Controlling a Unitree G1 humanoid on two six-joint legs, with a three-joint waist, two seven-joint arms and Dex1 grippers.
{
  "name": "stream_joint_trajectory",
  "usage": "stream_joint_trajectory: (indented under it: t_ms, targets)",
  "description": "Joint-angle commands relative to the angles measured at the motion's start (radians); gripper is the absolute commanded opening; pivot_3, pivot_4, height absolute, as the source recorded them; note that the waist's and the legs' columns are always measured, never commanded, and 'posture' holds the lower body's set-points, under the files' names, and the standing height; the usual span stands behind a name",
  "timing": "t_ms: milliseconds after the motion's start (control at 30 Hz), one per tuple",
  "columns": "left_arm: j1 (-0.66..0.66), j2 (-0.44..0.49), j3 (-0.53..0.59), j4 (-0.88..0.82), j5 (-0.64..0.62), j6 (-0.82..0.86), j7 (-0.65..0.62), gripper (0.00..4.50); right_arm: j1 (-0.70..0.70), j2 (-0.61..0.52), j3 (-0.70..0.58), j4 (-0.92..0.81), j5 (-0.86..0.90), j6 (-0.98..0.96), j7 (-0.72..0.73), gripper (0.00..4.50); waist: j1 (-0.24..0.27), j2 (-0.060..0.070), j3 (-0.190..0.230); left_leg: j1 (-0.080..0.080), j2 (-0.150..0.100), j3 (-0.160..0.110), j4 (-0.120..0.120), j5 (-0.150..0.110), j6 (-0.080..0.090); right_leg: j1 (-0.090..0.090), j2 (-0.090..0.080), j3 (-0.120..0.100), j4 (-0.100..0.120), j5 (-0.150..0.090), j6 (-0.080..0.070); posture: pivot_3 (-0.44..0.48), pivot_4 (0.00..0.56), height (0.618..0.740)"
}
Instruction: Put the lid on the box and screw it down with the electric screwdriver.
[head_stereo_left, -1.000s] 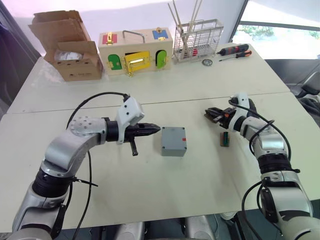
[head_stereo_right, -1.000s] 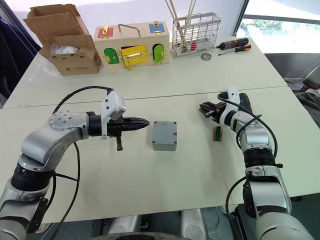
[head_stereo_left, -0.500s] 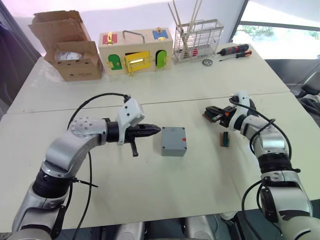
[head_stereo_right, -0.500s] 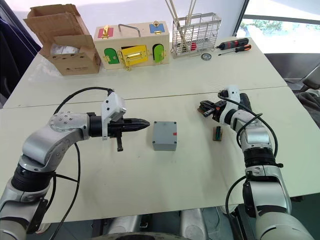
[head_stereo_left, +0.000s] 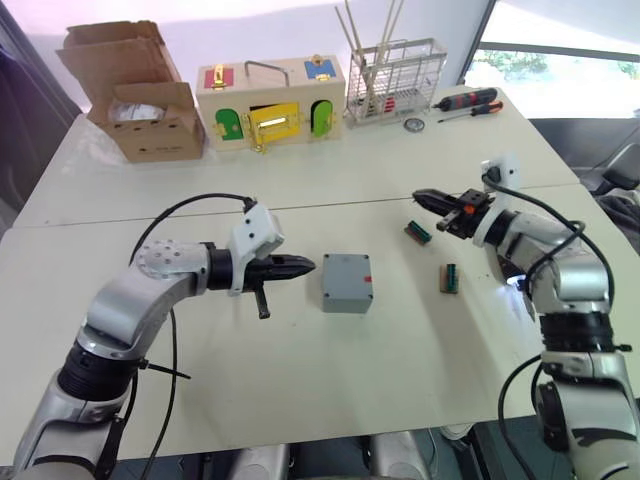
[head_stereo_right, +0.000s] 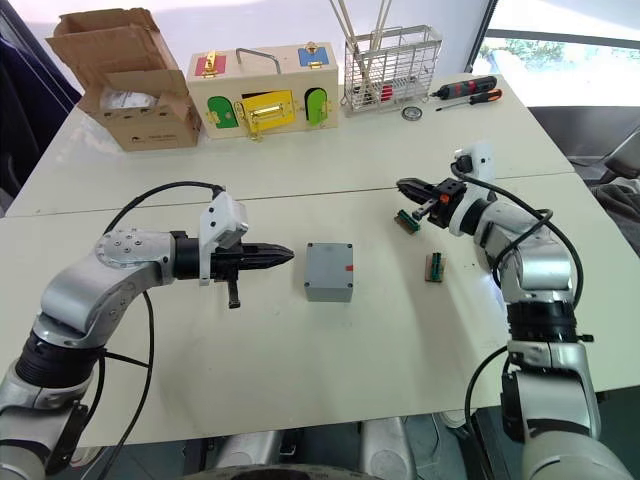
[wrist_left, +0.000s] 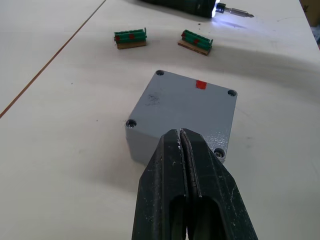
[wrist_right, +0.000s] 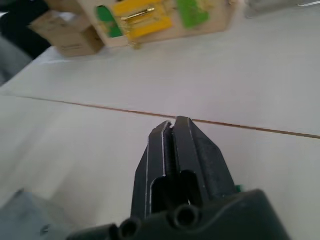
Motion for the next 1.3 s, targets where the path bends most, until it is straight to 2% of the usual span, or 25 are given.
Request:
stream_joint_trajectory:
  t_ms: [33,233,1300]
  targets:
    - [0.02,0.025,0.042,-0.037,-0.03,0.0,-0.01,0.0,0.067,-0.023,0.027,-0.184,0.074,0.091,0.036,0.03,0.001,0.0,0.0,0.0,0.0,0.0,0.0,0.0,0.0,0.0,0.0,0.0,0.0,0.0,0.0,0.0,0.15,0.739]
    - [0.089,0.061,0.061,-0.062,-0.048,0.008,-0.009,0.0,0.14,-0.002,0.064,-0.304,0.096,0.15,0.007,0.03,0.0,0.0,0.0,0.0,0.0,0.0,0.001,0.0,0.0,0.0,0.0,0.0,0.0,0.0,0.0,0.0,0.15,0.739]
    - [0.068,0.049,0.04,-0.062,-0.055,0.012,0.03,0.0,0.117,0.042,0.141,-0.231,0.069,0.108,-0.019,0.03,0.001,0.0,0.0,0.0,0.0,0.0,0.001,0.0,0.0,0.0,0.0,0.0,0.0,0.0,0.0,0.0,0.15,0.739]
